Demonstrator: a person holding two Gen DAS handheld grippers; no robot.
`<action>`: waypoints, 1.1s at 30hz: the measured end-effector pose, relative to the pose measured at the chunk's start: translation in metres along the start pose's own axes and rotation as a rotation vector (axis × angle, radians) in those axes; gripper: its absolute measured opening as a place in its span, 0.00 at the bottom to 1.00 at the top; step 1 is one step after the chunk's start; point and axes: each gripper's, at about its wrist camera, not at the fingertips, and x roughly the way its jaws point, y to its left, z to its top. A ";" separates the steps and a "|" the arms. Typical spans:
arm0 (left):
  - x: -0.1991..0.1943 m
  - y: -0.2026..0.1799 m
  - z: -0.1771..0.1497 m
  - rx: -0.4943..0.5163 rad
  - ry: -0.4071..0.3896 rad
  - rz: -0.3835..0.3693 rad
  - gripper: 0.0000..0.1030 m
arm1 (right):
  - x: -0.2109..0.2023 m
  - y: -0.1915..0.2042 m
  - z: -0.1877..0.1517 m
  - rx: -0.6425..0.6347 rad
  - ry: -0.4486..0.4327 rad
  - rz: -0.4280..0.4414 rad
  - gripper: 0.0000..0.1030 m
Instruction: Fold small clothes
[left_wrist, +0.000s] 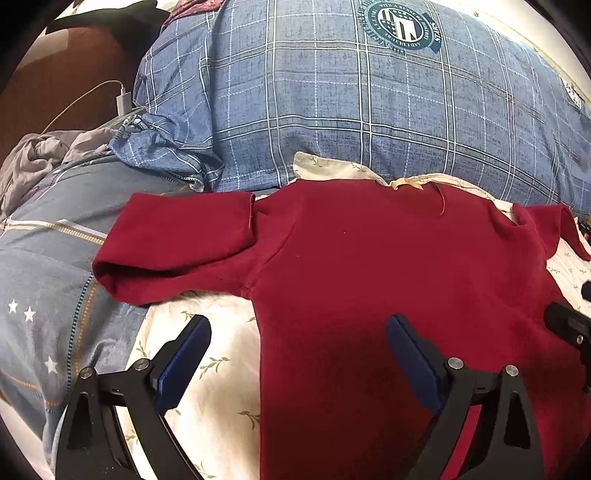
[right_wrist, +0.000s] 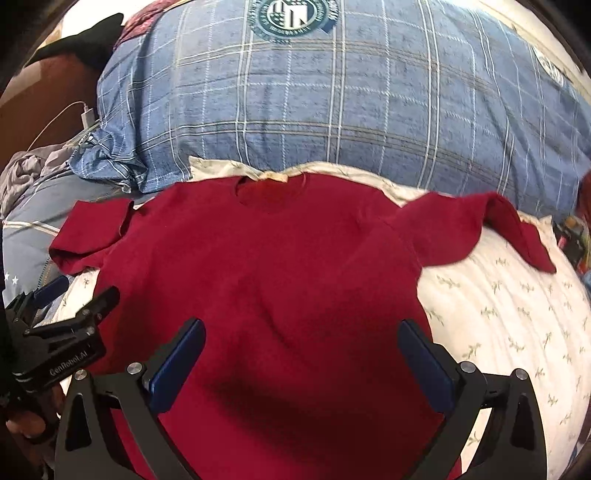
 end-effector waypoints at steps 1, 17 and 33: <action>0.000 0.000 0.000 0.002 0.000 0.002 0.93 | 0.000 0.002 0.000 0.001 -0.005 0.003 1.00; 0.010 -0.004 0.004 0.006 0.017 0.008 0.93 | 0.021 -0.003 -0.008 0.044 0.039 0.026 1.00; 0.016 -0.006 0.006 0.003 0.029 0.020 0.93 | 0.029 0.003 -0.012 0.018 0.065 0.032 1.00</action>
